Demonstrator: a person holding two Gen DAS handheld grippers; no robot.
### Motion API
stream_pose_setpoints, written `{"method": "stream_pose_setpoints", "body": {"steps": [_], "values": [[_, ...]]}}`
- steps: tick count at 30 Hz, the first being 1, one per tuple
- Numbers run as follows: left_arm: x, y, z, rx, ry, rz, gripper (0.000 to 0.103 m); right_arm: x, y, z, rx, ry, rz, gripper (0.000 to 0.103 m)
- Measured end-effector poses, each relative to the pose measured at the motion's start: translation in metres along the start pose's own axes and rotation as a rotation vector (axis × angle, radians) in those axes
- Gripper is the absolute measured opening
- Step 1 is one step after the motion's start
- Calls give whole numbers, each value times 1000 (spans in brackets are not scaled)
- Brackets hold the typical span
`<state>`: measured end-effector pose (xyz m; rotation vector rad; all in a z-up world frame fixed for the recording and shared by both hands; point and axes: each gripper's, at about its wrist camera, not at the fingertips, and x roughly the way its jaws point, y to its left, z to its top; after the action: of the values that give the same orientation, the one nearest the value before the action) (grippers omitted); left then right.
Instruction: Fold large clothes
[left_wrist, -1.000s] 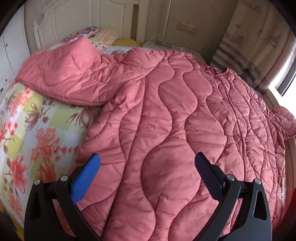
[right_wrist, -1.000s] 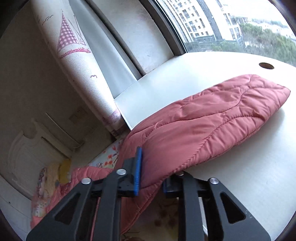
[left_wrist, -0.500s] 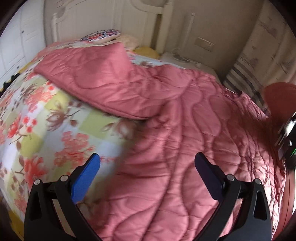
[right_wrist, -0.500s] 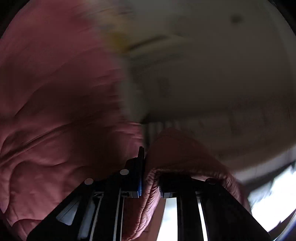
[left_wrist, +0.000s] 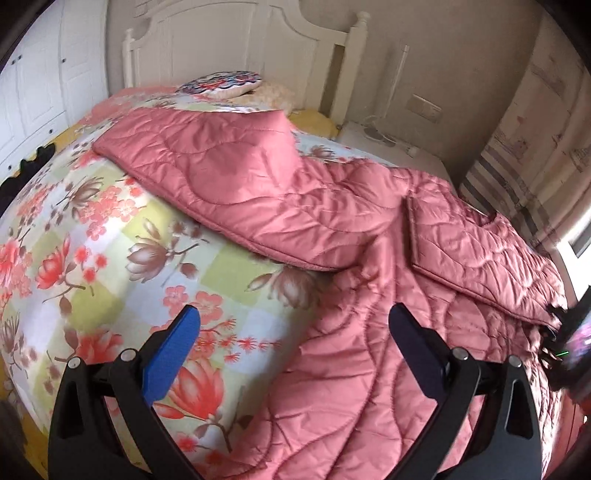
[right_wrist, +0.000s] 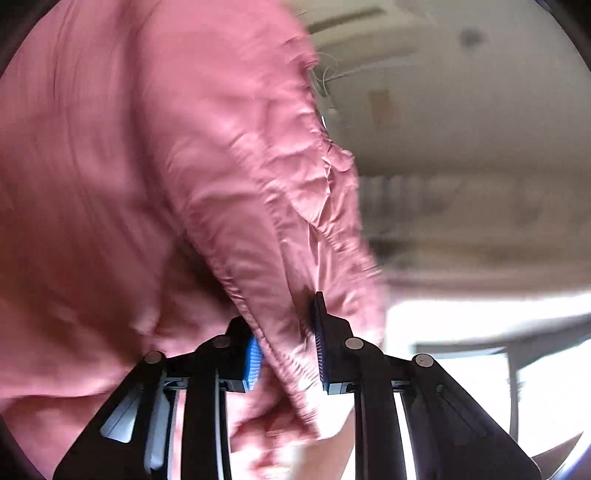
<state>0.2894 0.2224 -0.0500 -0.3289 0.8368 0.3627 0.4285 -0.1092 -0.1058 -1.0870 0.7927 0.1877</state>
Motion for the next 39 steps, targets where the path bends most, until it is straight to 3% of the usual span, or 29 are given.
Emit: {"method": "stream_pose_setpoints", "body": {"steps": [3,5,7,9,12,14,16,19,23,25,28,29,31,35,37,39], "values": [[7,2,2,-10,19,18,101,-11,-42,4,226,-49,187,26],[11,-3,5,7,24,26,101,-7,-73,7,361,-56,343,42],[12,-17,12,17,17,19,101,-4,-86,6,424,-69,385,53],[12,-39,24,88,27,-1,101,2,-93,-8,452,-27,460,65],[7,-90,53,173,-24,-71,101,-1,-78,-14,399,-13,441,69],[17,-129,64,277,-63,-58,101,-1,-75,-28,410,-3,497,69],[42,-168,67,340,-68,-43,101,-7,-84,-37,476,-60,514,69],[84,-199,64,378,-17,-23,101,-10,-111,-31,582,-143,513,69],[127,-205,59,359,74,0,101,26,-127,-13,618,-154,685,69],[143,-206,54,358,119,9,101,68,-126,-11,619,-54,679,68],[149,-211,45,374,109,3,101,127,-132,-40,694,106,606,67],[149,-214,43,381,113,-17,101,141,-137,-54,734,86,637,67],[148,-219,37,395,108,-26,101,145,-146,-66,770,53,673,67],[143,-226,27,429,79,-33,101,125,-153,-60,738,141,546,68],[143,-223,26,410,82,-35,101,95,-147,-54,689,54,551,74],[143,-222,25,392,91,-44,101,95,-131,-53,630,87,542,80]]}}
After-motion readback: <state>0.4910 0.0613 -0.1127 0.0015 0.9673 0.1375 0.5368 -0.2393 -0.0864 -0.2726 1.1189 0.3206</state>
